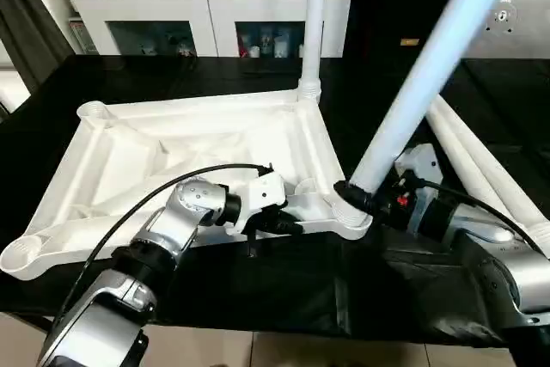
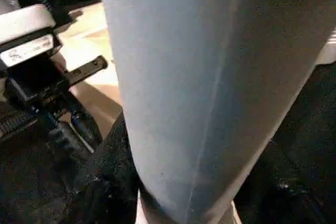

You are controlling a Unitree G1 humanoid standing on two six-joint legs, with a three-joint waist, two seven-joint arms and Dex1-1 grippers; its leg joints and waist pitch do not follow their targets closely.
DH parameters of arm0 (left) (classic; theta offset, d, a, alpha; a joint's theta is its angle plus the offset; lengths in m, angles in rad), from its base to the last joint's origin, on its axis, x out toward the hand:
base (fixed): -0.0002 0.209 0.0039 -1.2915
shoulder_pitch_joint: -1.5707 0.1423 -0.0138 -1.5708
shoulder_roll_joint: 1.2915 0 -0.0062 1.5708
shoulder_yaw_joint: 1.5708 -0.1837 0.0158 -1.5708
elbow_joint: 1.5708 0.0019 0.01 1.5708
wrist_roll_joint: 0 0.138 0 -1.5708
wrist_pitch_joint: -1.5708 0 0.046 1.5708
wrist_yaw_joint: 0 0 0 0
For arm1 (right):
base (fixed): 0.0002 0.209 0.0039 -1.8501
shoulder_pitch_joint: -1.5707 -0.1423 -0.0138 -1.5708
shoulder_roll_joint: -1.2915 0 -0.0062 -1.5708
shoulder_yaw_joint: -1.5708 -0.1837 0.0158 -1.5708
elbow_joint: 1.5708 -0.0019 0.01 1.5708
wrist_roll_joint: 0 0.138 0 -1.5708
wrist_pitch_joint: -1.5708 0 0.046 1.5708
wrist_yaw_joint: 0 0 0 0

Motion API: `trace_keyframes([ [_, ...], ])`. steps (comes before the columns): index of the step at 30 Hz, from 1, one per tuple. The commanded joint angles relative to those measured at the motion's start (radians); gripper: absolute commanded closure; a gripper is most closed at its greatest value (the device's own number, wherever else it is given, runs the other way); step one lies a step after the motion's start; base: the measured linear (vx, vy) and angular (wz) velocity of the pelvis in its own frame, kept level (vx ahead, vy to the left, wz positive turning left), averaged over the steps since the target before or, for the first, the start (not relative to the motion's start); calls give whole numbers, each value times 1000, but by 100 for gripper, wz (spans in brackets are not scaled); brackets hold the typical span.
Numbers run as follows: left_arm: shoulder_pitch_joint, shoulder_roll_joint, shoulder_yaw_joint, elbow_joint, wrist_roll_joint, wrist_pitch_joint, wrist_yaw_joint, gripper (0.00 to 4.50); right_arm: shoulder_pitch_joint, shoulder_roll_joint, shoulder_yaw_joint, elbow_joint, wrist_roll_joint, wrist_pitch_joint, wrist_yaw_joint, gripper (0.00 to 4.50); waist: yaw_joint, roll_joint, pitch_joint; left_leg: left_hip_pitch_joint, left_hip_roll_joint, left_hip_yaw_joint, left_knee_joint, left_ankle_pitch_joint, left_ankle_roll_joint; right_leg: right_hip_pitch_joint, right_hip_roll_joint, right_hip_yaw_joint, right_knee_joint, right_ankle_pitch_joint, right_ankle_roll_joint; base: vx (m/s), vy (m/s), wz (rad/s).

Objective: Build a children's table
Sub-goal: Insert table leg to table base

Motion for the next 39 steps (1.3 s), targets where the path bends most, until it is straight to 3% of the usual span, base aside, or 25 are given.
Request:
trace_keyframes([
  [1,20,15,0,43,30,55,28,450,-28,-6,6,16,-9,-9,14,261,-1,-14,-48,-9,71,-30,-92,-209,50,51,-70,53,-95,-373,-202,0,0,0],
  [3,35,21,23,24,24,136,74,450,-48,-1,1,28,-7,-8,13,261,-2,-20,-48,-10,71,-29,-91,-204,48,52,-70,54,-94,-378,-203,0,0,0],
  [7,48,20,61,-8,10,215,137,450,-64,1,-1,41,-6,-8,8,261,-7,-17,-48,-13,71,-31,-90,-195,50,53,-70,52,-90,-364,-211,0,0,0],
  [8,57,20,77,-35,1,247,154,450,-70,2,1,48,-6,-9,8,261,-10,-29,-47,-14,68,-29,-89,-193,58,53,-68,51,-96,-376,-205,0,0,0],
  [10,83,33,81,-103,1,276,158,450,-88,9,9,67,-12,-10,8,261,-18,-24,-49,-17,69,-31,-88,-170,65,53,-69,51,-91,-359,-212,0,0,0],
  [11,94,40,77,-130,6,281,155,450,-96,12,13,74,-15,-11,11,261,-22,-34,-50,-21,72,-33,-89,-163,67,56,-70,51,-86,-339,-217,0,0,0],
  [13,121,57,62,-193,12,293,132,450,-114,17,28,89,-21,-7,25,261,-32,-26,-52,-20,73,-32,-87,-147,83,53,-69,51,-82,-292,-237,0,0,0],
  [17,160,100,19,-270,29,222,71,450,-132,-2,82,113,-46,13,70,261,-34,-28,-54,-23,72,-30,-82,-104,112,56,-68,50,-73,-207,-262,0,0,0],
  [21,162,107,6,-275,43,209,75,450,-146,-11,98,144,-50,30,91,261,-29,-27,-56,-16,73,-24,-78,-66,131,55,-67,52,-66,-134,-288,0,0,0],
  [28,151,108,2,-286,45,236,85,450,-157,-23,112,177,-56,46,108,261,-20,-28,-54,-13,73,-23,-79,-82,108,58,-67,52,-68,-168,-283,0,0,0],
  [32,149,109,2,-287,36,219,76,450,-157,-20,111,184,-53,48,116,261,-19,-28,-56,-14,72,-24,-78,-73,108,59,-66,52,-66,-155,-283,0,0,0],
  [34,146,108,-5,-289,20,204,47,450,-161,-8,118,213,-62,39,120,261,-19,-21,-56,-13,72,-24,-78,-79,106,59,-66,52,-67,-153,-287,0,0,0],
  [39,144,109,-16,-295,8,195,19,450,-170,5,121,243,-63,32,120,262,-21,-24,-57,-14,71,-24,-77,-81,102,61,-65,51,-65,-141,-292,0,0,0],
])
